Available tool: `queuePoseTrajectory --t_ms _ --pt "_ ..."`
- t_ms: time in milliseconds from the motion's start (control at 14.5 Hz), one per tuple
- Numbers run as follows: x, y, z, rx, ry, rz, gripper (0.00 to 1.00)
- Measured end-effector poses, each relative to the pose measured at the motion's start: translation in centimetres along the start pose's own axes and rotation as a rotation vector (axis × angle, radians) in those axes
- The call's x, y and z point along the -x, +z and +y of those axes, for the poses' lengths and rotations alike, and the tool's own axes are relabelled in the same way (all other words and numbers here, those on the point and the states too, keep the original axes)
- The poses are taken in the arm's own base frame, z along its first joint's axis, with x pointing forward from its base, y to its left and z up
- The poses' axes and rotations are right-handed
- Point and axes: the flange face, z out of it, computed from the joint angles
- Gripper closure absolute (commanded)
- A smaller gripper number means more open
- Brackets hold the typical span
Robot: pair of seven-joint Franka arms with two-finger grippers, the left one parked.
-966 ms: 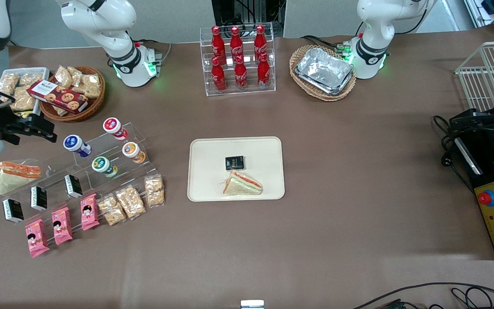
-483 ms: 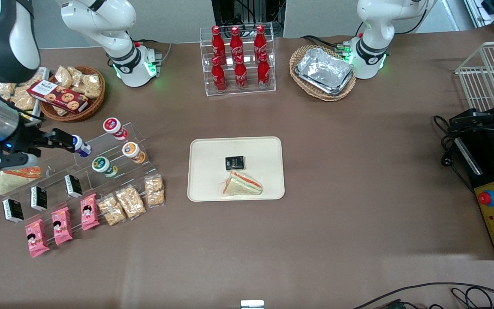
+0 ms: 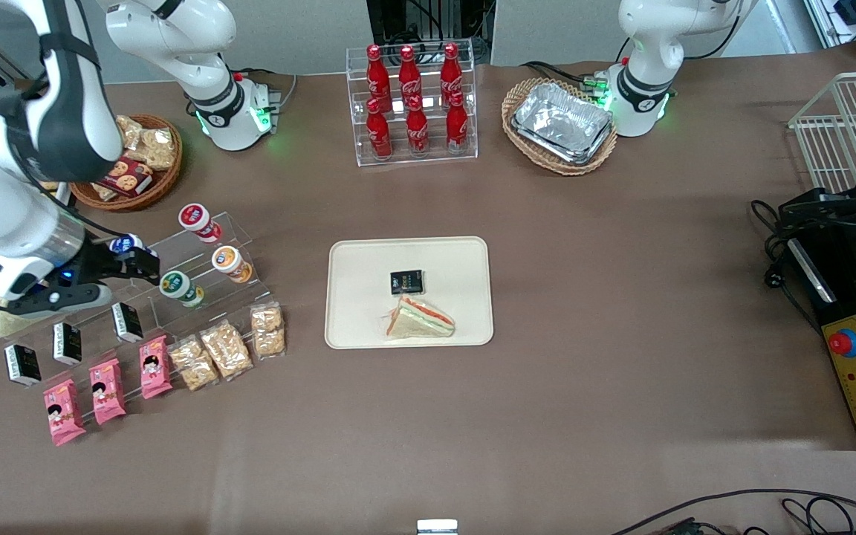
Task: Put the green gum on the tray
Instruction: 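Lower the open right gripper around the green-labelled cup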
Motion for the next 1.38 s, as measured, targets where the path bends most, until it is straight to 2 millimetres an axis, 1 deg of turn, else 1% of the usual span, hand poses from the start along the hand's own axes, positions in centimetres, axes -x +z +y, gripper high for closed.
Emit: queuePoseTrajectory --t_ms 138,621,828,1103,1379 --pt "0.7 2.5 0.1 0.002 -0.016 0.013 0.0" --pt "3.9 9.5 0.0 0.012 -0.048 0.062 0.0" --pt "5.0 11.1 0.1 0.014 -0.063 0.068 0.0" --pt "5.8 12.2 0.1 0.016 -0.071 0.076 0.0" --pt "6.9 13.7 0.1 0.019 -0.076 0.085 0.0"
